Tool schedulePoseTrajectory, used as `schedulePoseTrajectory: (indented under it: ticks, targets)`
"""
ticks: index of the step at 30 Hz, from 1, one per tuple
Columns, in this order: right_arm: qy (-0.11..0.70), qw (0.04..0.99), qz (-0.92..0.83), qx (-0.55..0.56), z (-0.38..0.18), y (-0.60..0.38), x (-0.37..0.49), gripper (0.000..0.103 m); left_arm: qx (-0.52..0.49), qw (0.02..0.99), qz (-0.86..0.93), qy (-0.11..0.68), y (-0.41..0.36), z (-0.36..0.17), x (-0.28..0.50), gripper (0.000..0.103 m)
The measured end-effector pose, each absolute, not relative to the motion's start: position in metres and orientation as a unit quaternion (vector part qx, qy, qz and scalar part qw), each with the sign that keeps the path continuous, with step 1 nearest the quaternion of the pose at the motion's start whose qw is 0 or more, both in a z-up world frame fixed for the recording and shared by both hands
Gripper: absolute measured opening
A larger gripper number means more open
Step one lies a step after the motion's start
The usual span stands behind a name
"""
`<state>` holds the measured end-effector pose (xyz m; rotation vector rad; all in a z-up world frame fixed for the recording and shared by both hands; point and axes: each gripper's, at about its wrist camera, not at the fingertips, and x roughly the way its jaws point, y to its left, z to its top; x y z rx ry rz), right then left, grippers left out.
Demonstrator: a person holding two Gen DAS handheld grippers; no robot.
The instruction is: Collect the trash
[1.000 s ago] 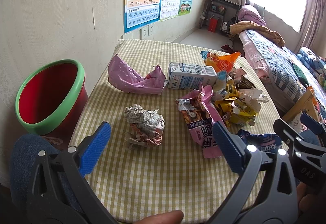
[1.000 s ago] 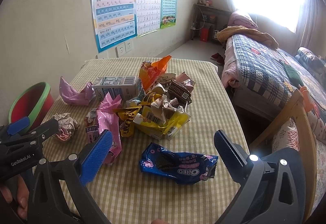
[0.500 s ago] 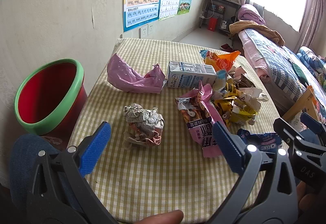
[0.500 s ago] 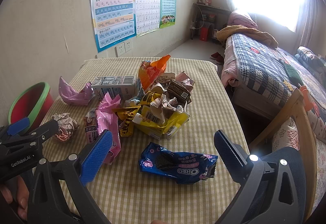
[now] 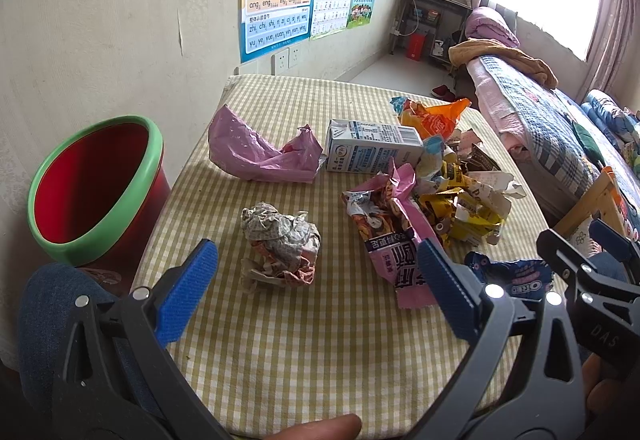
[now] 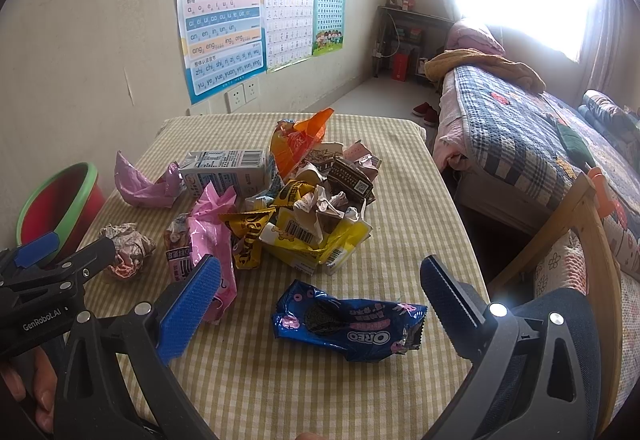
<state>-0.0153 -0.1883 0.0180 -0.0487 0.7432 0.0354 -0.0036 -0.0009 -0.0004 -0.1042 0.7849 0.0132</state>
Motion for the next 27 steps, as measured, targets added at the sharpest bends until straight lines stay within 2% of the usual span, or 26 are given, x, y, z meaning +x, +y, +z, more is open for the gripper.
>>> schedulePoseTrajectory:
  ticks: [27]
  targets:
    - [0.365, 0.931, 0.017, -0.025, 0.0167, -0.1897, -0.0153, 0.096, -0.053, 0.923, 0.005, 0.382, -0.0034, -0.0002, -0.0041, 0.098]
